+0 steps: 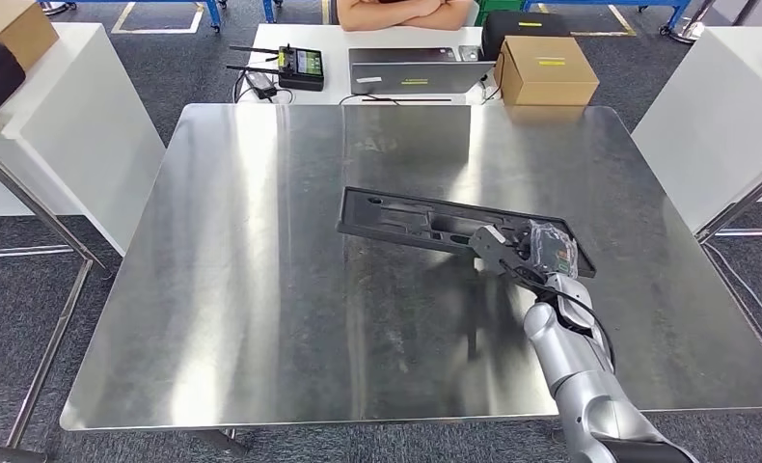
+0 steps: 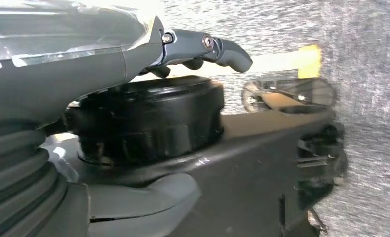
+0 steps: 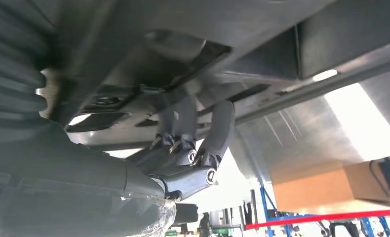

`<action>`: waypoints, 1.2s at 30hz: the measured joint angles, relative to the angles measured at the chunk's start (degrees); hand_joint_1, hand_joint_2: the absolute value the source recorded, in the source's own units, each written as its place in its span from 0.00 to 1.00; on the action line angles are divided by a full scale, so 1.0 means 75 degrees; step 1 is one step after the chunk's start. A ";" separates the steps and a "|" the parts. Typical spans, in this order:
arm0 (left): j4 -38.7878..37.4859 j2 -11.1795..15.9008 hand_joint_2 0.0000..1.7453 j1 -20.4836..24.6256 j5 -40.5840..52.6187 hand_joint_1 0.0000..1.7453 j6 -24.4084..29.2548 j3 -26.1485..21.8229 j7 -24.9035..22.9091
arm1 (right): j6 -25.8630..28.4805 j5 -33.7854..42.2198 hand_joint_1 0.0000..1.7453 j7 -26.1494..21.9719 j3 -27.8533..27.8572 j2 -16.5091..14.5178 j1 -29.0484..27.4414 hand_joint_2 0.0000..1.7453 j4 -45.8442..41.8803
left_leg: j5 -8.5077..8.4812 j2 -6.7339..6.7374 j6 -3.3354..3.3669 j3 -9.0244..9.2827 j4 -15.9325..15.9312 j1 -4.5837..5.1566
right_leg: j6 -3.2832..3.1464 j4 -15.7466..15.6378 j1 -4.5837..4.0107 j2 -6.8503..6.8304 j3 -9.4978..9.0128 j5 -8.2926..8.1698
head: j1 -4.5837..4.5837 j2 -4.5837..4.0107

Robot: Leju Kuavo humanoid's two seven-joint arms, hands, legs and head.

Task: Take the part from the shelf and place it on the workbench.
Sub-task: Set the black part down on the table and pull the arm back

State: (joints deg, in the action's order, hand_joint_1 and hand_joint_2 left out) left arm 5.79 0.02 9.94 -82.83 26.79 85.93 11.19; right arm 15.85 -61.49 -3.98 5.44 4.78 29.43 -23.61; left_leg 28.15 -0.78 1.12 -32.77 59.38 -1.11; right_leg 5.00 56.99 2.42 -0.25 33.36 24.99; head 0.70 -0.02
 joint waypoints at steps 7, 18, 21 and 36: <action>0.0001 -0.0026 0.00 0.0007 0.0068 0.00 -0.0217 0.0100 -0.0314 | 0.0025 -0.0074 0.00 0.0015 0.0075 0.0034 -0.0188 0.25 0.0003 | -0.0048 -0.0031 0.0303 -0.0044 -0.0032 0.0155 | -0.0139 0.2203 -0.0124 0.0010 0.1156 0.0742 | 0.0040 0.0000; -0.0007 0.0011 0.00 0.0018 0.0025 0.00 -0.0375 0.0151 -0.0361 | -0.0106 -0.0357 0.00 0.0026 0.0085 0.0111 -0.0098 1.00 -0.0075 | 0.0526 -0.0012 0.0055 -0.0386 0.0797 0.0255 | -0.0476 0.0046 -0.0149 -0.0011 0.0078 -0.0002 | 0.0013 0.0000; -0.0008 0.0034 0.00 0.0015 0.0026 0.00 -0.0378 0.0163 -0.0366 | -0.0144 -0.0366 0.00 0.0021 0.0085 0.0106 -0.0081 1.00 -0.0078 | 0.0935 0.0022 -0.0073 -0.1038 0.2002 0.0164 | -0.0518 0.0049 -0.0140 -0.0016 0.0064 0.0008 | 0.0008 0.0000; -0.0031 0.0080 0.00 0.0001 0.0109 0.00 -0.0500 0.0328 -0.0500 | -0.5536 0.0878 0.00 -0.1161 -0.0988 0.1419 -0.0973 1.00 -0.2753 | -0.0179 -0.0032 0.0281 -0.0134 -0.0072 0.0053 | -0.0225 0.2247 -0.0157 0.0031 0.1073 0.0981 | 0.0083 0.0000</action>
State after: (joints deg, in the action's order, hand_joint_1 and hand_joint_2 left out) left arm 5.55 0.62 9.95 -82.01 23.04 88.39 7.44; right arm -25.67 -54.91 -12.69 -1.97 15.42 22.13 -44.25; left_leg 26.80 -1.02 3.23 -33.78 58.84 -0.71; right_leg 3.31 73.84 1.24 -0.02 41.41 32.35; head 1.32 -0.02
